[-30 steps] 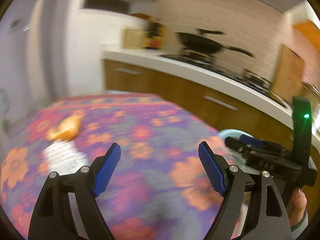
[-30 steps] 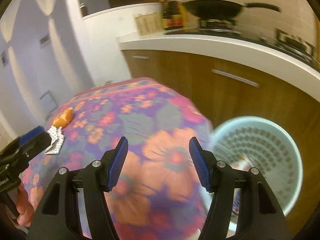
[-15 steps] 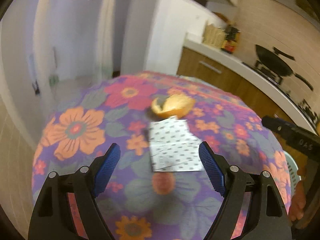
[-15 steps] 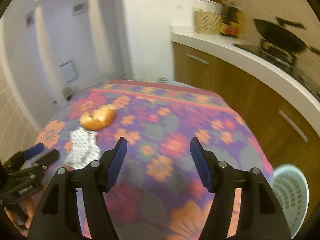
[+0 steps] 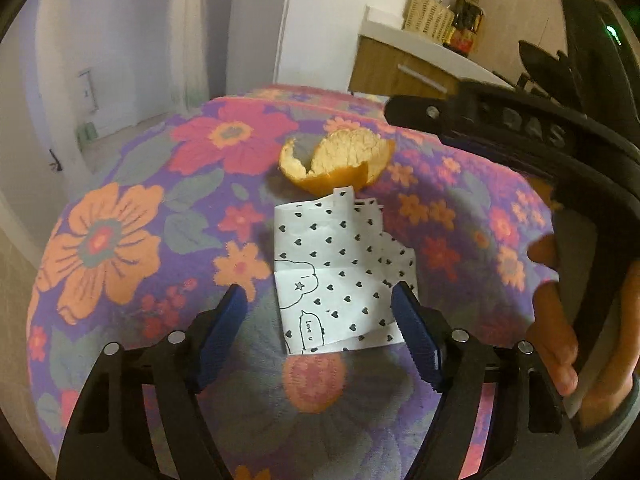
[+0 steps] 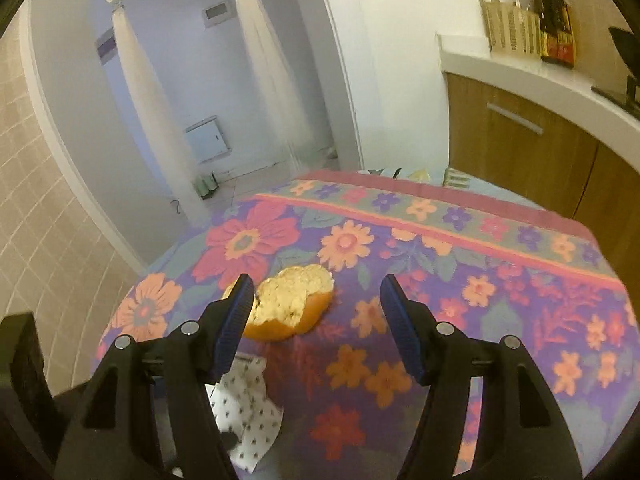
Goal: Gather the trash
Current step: 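Grasp the orange peel with the right tool while the left tool grasps the white patterned paper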
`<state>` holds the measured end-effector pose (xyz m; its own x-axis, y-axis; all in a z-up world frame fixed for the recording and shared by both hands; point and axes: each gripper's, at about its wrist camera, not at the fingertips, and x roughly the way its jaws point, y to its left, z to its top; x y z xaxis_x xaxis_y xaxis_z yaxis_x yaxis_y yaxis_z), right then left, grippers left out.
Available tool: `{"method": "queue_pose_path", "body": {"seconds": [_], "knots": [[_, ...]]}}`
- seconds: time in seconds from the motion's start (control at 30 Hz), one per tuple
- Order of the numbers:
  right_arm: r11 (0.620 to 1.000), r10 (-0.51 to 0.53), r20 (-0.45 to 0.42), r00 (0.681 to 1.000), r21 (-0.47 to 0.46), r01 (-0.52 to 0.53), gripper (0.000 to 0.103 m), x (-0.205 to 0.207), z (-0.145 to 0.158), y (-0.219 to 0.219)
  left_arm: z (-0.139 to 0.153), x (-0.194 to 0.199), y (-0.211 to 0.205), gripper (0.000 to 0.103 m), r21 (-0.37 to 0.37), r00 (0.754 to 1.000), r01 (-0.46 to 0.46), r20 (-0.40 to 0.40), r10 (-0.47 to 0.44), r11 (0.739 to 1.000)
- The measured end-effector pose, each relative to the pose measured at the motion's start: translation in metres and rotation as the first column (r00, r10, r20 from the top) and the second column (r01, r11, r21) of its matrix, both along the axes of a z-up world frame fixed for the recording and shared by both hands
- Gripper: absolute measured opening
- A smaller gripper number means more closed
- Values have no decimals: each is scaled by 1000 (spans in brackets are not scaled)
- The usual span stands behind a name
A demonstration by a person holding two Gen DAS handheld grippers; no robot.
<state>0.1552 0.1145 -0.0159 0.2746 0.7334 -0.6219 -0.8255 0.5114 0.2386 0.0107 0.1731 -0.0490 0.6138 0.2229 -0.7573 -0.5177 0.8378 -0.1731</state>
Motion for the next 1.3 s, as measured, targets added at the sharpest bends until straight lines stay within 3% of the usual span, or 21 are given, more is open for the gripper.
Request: {"method": "queue_pose_path", "body": {"seconds": [0.07, 0.13, 0.33, 0.4, 0.47, 0.5, 0.53, 0.63, 0.73, 0.87, 0.97, 1.03, 1.1, 1.13, 1.3], "knots": [[1000, 2, -32, 999, -1, -2, 62, 5, -7, 3, 0, -1, 0, 58, 14, 1000, -16, -5, 16, 1000], [999, 4, -41, 999, -33, -5, 62, 7, -12, 7, 0, -3, -1, 34, 24, 1000, -26, -2, 26, 999], [993, 19, -36, 999, -118, -23, 62, 5, -22, 31, 0, -10, 5, 8, 20, 998, -69, 7, 69, 997], [989, 19, -58, 998, -147, -28, 61, 10, -28, 39, -1, -12, 8, 7, 0, 997, -73, 19, 73, 997], [983, 24, -73, 997, -177, -36, 49, 11, -33, 46, -1, -14, 8, 2, -17, 997, -67, 30, 68, 998], [980, 35, -78, 996, -194, -50, 24, 10, -35, 49, -1, -14, 9, 1, -23, 997, -62, 34, 63, 998], [979, 34, -73, 997, -200, -48, 12, 8, -36, 48, -1, -15, 9, 0, -30, 997, -57, 42, 58, 998], [985, 21, -70, 997, -170, -33, 4, 7, -33, 40, -1, -15, 9, 0, -51, 998, -37, 55, 40, 998], [993, -4, -55, 998, -120, -3, 4, 8, -25, 25, 1, -17, 3, 0, -64, 996, 23, 85, -18, 998], [990, -66, -46, 997, -125, 60, 4, 15, -21, 4, 2, -14, -5, 1, -84, 990, 121, 83, -114, 989], [988, -110, -54, 992, -118, 103, 4, 25, -18, -22, 4, -13, -10, 23, -50, 985, 166, 62, -163, 985], [986, -130, -66, 989, -114, 122, 4, 30, -18, -42, 9, -11, -11, 48, 27, 984, 170, 41, -172, 985], [986, -140, -76, 987, -107, 132, 4, 33, -19, -56, 16, -4, -6, 55, 88, 984, 170, 45, -174, 981], [986, -144, -82, 986, -100, 135, 4, 34, -20, -62, 17, 0, -2, 65, 90, 980, 191, 42, -196, 977], [986, -158, -105, 982, -66, 152, 4, 37, -20, -81, 3, 30, 10, 65, -31, 949, 315, 0, -315, 949]]}}
